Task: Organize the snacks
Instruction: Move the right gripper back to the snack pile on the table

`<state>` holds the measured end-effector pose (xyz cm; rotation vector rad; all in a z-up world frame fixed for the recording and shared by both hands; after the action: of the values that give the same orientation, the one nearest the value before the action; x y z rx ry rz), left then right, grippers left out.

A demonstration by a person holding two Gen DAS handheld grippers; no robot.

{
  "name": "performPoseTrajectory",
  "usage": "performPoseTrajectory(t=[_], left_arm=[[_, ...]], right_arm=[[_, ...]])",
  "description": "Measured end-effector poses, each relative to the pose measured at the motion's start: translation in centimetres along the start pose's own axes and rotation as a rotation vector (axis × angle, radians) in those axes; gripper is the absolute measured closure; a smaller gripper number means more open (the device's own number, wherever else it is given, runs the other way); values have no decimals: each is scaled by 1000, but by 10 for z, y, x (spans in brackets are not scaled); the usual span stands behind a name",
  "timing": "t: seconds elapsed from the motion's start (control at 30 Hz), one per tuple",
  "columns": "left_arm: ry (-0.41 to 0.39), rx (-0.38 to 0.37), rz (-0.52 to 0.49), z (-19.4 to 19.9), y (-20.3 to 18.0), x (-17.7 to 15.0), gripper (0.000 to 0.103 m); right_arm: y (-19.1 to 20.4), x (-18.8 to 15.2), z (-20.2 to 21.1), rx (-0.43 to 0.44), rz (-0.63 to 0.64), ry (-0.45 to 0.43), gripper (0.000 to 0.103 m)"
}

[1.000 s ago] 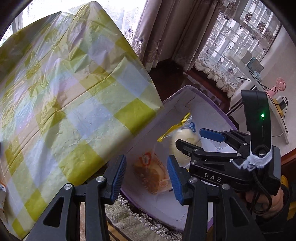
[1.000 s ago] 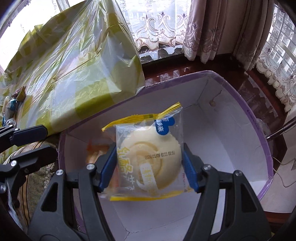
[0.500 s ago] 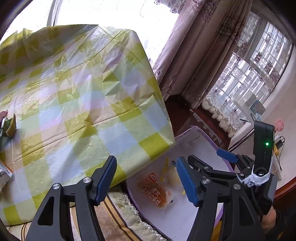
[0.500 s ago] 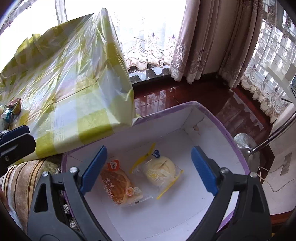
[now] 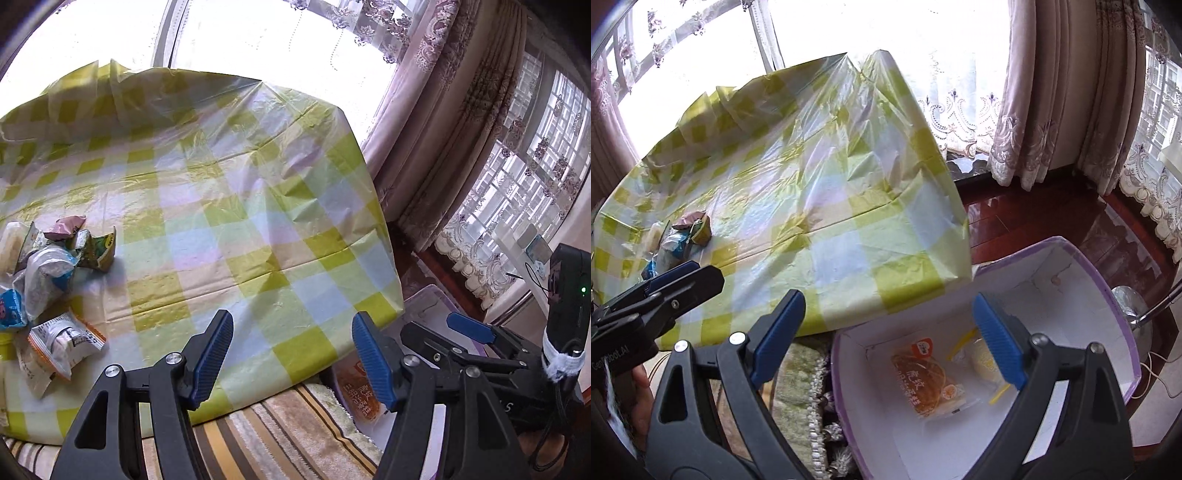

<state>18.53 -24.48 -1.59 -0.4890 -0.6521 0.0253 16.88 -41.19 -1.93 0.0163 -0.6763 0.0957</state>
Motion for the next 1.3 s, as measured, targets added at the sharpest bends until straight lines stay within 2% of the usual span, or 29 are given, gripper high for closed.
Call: performPoseTrajectory(t=[0.23, 0.43, 0.57, 0.73, 1.03, 1.3], left_arm=[[-77, 58, 88, 31, 60, 10, 36], [-119, 170, 173, 60, 124, 6, 37], [-156, 260, 192, 81, 160, 4, 37], [-189, 362, 238, 108, 208, -1, 37], [-138, 472, 275, 128, 271, -9, 37], [-59, 455, 339, 118, 300, -17, 36]], right_arm=[[61, 15, -9, 124, 32, 6, 10], [117, 20, -24, 197, 82, 32, 10], [151, 19, -32, 240, 111, 57, 10], [179, 23, -38, 246, 145, 61, 10], [222, 25, -59, 290, 145, 118, 10], [257, 28, -78, 320, 215, 158, 10]])
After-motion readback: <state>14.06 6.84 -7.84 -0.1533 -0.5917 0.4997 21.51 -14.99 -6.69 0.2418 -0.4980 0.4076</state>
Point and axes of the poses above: each gripper's, at about its wrist camera, not at the fingertips, and z roughly against the way its jaws point, y to its left, x to its top, the point moved 9 cm from there along -z, roughly the way its jaws point, and after that the axes turned 14 degrees about z, right-handed, at the moved point
